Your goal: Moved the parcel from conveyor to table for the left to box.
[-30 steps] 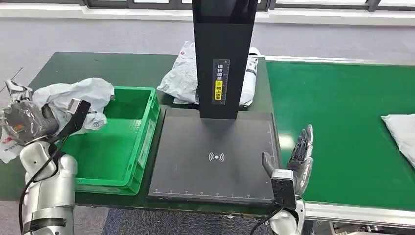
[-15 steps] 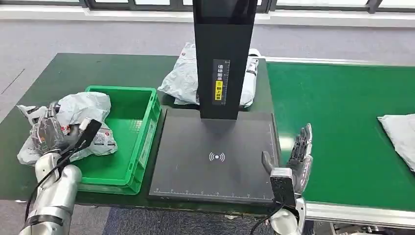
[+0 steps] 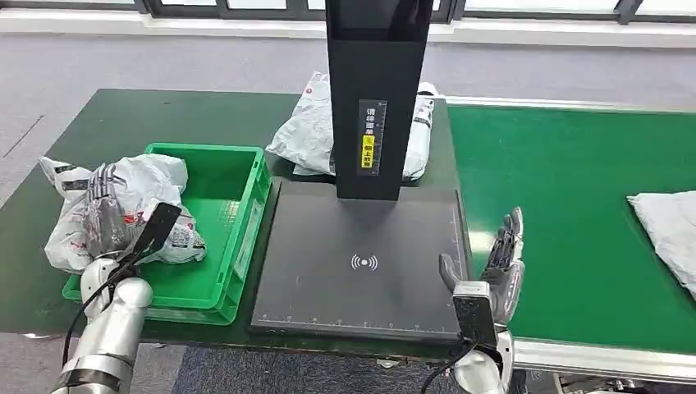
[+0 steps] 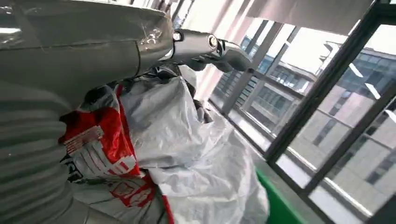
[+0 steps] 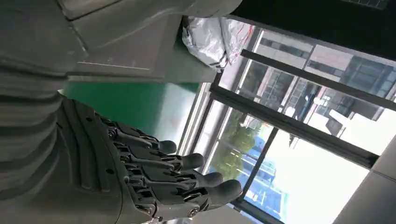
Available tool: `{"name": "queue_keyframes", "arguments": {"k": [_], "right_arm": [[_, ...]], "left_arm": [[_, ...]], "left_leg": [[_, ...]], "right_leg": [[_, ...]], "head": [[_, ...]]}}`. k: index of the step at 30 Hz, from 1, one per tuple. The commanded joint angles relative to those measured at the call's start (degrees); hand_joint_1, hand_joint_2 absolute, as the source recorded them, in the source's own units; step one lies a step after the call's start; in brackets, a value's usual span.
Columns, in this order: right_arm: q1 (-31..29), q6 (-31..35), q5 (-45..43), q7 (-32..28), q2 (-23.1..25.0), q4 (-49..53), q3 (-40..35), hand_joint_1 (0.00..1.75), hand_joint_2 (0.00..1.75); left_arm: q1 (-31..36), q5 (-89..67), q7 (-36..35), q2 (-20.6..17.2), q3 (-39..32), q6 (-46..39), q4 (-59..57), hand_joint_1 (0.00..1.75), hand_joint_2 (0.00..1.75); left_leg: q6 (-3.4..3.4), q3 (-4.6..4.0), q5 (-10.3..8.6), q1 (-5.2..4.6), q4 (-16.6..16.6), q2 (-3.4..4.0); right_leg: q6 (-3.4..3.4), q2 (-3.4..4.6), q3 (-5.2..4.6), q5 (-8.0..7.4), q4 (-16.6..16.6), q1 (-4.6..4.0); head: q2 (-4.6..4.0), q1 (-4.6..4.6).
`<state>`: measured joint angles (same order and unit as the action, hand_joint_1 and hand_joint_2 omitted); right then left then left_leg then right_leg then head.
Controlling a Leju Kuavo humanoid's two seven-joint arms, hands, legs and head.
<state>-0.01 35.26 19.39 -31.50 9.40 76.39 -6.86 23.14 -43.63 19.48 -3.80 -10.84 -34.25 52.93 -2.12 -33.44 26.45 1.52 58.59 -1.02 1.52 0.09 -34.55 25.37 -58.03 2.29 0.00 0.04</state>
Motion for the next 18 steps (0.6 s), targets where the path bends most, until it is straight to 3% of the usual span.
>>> {"name": "queue_keyframes", "arguments": {"k": [1, 5, 14, 18], "right_arm": [[-1.6, -0.9, 0.1, 0.6, -0.2, -2.1, 2.2, 0.0, 1.75], [-2.3, -0.6, -0.5, -0.1, -0.4, -3.7, 1.8, 0.0, 1.75], [-5.2, -6.3, -3.6, 2.3, -0.6, -6.4, 3.5, 0.0, 1.75], [-5.4, -6.4, -3.6, 2.3, -0.6, -6.4, 3.5, 0.0, 1.75]], "left_arm": [[0.7, 16.8, 7.3, 1.2, -0.1, -0.6, 5.4, 0.0, 1.75], [0.8, 27.3, 12.2, 2.3, -2.1, 1.2, 7.8, 0.0, 1.75], [0.4, 32.5, 13.0, 3.3, 4.4, 12.5, 11.0, 0.0, 1.75], [0.3, 32.4, 12.9, 3.5, 4.5, 12.5, 10.9, 0.0, 1.75]], "left_leg": [[0.21, -0.11, -0.08, 0.04, -0.1, 0.01], [0.17, -0.11, -0.05, 0.04, -0.1, 0.07], [0.21, -0.08, -0.08, 0.03, -0.1, 0.03], [0.16, -0.08, -0.04, 0.02, -0.1, 0.06]], "right_leg": [[-0.23, -0.13, -0.04, -0.08, 0.1, -0.11], [-0.18, -0.06, -0.06, -0.07, 0.1, -0.09], [-0.24, -0.08, -0.04, -0.1, 0.2, -0.09], [-0.2, -0.02, -0.07, -0.08, 0.2, -0.07]], "head": [[-0.02, 0.02], [-0.02, 0.0], [0.0, 0.0], [0.0, 0.0]]}}
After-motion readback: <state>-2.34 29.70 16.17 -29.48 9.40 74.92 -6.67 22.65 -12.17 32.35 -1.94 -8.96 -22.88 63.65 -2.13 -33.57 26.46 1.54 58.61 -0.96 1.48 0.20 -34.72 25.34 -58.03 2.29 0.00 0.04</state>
